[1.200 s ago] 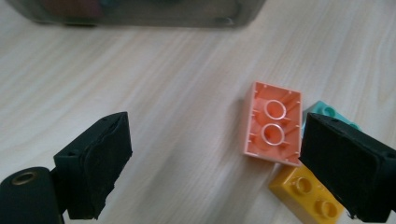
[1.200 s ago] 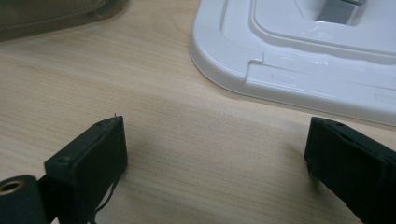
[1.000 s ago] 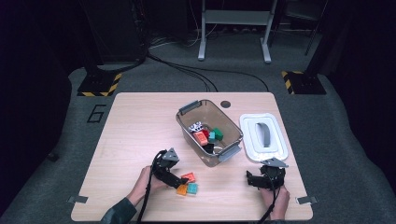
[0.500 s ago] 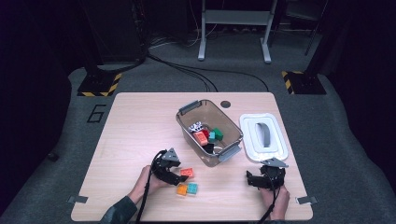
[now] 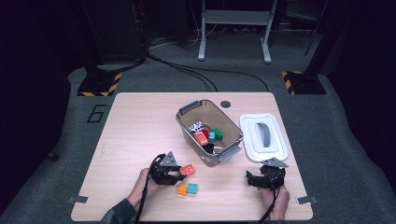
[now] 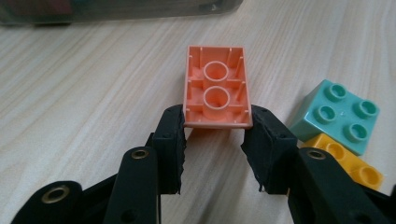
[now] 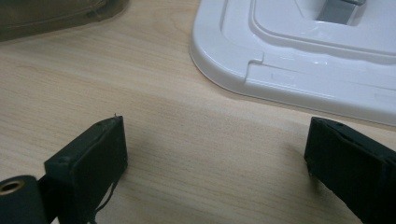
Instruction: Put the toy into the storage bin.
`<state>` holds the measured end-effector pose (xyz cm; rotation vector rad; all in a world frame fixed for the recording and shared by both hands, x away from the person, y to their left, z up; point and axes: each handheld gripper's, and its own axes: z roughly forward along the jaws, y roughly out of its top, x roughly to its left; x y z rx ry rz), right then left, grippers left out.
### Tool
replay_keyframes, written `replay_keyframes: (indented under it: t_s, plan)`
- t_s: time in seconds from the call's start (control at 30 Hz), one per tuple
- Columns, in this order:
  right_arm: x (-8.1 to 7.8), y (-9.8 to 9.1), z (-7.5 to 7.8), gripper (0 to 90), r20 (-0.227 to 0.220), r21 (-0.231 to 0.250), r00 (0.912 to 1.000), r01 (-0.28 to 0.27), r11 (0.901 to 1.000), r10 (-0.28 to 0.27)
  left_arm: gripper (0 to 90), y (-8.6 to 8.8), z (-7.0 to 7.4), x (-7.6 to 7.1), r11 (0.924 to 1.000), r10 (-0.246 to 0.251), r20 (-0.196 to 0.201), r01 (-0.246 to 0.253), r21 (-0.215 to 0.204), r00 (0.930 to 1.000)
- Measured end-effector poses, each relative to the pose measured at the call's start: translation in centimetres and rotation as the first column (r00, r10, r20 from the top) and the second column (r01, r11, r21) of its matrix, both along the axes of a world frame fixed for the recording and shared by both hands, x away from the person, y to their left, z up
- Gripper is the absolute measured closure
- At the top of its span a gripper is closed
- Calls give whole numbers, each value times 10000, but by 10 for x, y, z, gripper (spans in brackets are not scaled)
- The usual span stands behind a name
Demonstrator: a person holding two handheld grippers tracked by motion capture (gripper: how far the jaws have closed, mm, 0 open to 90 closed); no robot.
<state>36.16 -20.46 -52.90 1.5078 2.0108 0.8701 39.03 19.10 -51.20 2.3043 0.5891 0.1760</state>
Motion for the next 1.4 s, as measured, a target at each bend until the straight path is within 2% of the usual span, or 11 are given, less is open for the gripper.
replay_keyframes:
  t_s: [0.33, 0.43, 0.47, 0.63, 0.9, 1.07, 1.4]
  plan:
    - [0, 0, 0, 49, -1, -1, 10000, -3, 10000, 3, 590, 14, 13, 4, 9997, 216, -99, -217, -119, 9997]
    - [0, 0, 0, 49, 1, -1, 10000, -1, 10000, 1, 591, 19, 20, 5, 9998, 221, -61, -221, 17, 9997]
    - [0, 0, 0, 49, 0, 1, 10000, -2, 10000, 2, 591, 19, 21, 5, 9995, 299, 4, -299, -72, 9996]
    - [0, 0, 0, 49, 0, 2, 10000, 0, 10000, 0, 590, 27, 31, 8, 9994, 318, -60, -317, 155, 9995]
    - [0, 0, 0, 49, 3, 3, 10000, -3, 10000, 3, 591, 36, 44, 12, 9986, 498, -45, -497, 197, 9987]
    - [0, 0, 0, 49, -5, 2, 10000, -2, 10000, 2, 591, 43, 54, 19, 9988, 443, -135, -440, 221, 9989]
    - [0, 0, 0, 49, 6, 6, 10000, -11, 10000, 11, 590, 58, 76, 32, 9967, 759, -76, -757, 279, 9971]
